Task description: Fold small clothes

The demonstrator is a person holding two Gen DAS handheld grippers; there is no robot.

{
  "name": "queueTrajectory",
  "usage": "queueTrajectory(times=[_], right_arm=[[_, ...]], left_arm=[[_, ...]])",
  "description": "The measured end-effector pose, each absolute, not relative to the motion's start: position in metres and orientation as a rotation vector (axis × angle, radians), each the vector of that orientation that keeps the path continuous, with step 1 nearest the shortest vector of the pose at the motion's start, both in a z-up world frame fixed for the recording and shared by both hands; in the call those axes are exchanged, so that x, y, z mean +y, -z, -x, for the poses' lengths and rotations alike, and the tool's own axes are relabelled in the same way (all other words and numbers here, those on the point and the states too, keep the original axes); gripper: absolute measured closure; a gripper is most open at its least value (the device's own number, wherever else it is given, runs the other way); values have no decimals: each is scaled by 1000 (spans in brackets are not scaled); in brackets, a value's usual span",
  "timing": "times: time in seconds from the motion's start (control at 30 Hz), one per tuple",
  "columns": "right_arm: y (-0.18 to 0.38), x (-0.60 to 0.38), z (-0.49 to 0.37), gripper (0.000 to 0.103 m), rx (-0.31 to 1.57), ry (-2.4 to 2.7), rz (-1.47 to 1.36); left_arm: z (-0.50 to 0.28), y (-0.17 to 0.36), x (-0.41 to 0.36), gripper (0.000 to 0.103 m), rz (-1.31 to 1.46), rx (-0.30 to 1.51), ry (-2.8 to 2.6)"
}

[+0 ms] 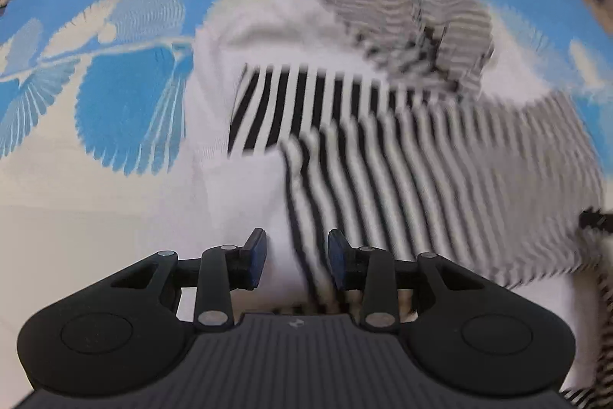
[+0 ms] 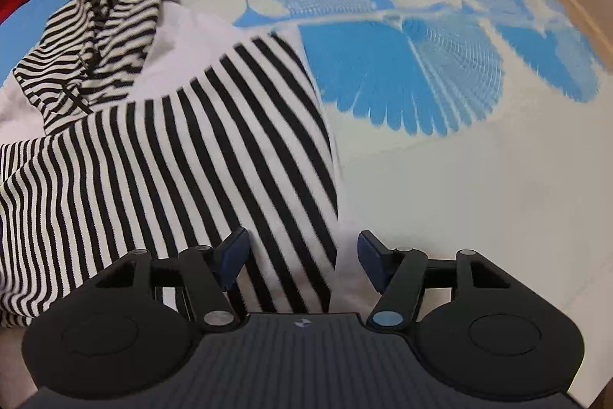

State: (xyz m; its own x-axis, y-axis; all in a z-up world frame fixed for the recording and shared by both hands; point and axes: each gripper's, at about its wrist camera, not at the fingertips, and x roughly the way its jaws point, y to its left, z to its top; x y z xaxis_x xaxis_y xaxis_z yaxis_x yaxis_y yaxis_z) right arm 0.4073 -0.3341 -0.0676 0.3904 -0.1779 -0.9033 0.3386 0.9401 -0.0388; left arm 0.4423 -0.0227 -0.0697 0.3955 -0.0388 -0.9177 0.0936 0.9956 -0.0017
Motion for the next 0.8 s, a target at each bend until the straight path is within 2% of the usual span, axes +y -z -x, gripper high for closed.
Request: queueTrajectory(times=[0.13,0.17,0.4,0.6,0.73,0.8], right_arm=[[75,-336,-410,38,1155,310,-163],[79,-342,-409,35,1172,322,-200],[46,-343,-411,36,1055,318,-188],[16,-348,-407,35,936,317,-110],[19,-359,-400,35,958,300,-130],[24,-365,-397,35,990,297,-160]], left_arm=[[-448,95,-17,56,-82,1251,36],[-448,96,-17,55,-83,1244,35],[-454,43,6,54,13,1093,8],[-458,37,28,54,48,1071,-81],[-454,52,23,54,71,1102,-23],[-453,82,18,54,37,1204,-10]])
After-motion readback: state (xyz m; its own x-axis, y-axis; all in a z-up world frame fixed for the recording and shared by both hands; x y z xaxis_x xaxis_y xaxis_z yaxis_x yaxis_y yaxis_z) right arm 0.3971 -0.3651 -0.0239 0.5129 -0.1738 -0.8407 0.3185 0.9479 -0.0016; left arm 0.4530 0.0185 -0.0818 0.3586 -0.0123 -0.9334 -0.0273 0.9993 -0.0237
